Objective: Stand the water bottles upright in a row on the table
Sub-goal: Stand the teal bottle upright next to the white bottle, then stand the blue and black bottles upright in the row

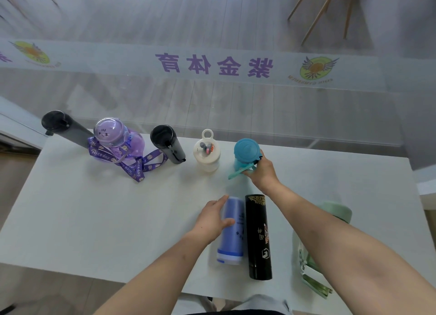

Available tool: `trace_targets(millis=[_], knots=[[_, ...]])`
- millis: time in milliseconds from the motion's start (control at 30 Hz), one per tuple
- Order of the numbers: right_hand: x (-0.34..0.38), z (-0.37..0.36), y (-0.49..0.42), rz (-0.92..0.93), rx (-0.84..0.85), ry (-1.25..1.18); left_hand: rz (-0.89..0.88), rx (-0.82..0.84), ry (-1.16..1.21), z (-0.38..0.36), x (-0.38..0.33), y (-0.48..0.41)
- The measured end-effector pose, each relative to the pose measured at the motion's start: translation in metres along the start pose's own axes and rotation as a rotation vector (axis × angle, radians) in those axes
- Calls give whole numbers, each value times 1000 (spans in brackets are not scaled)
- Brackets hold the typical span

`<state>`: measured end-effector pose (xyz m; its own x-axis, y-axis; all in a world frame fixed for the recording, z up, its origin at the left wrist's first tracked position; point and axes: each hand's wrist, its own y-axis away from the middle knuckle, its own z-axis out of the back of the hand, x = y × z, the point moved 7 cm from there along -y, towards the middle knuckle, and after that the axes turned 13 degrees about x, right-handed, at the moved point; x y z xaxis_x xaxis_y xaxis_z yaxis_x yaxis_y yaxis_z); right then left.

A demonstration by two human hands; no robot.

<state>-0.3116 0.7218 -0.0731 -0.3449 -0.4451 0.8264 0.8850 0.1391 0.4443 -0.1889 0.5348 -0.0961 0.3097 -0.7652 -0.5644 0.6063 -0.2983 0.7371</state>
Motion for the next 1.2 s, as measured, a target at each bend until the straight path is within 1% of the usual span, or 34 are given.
trace_targets(millis=[100,367,567,733,900,1000,1100,1200], knots=[[-3,1,-1,-14,9,5,9,4,-3,0,0,0],[-20,7,17,-59,-23,118,33,16,-19,1,-6,5],[-32,10,34,-76,-55,38,48,6,-73,-1,-7,7],[-35,17,62,-100,-92,27,35,-8,-85,-4,-6,10],[-49,-3,103,-115,-80,46,-2,-7,-18,-14,0,20],[-59,-23,131,-147,-63,107,-29,25,0,-21,4,27],[-69,-44,153,-216,-48,134,-59,80,26,-31,10,29],[-81,-62,167,-322,-12,142,-70,99,33,-36,10,31]])
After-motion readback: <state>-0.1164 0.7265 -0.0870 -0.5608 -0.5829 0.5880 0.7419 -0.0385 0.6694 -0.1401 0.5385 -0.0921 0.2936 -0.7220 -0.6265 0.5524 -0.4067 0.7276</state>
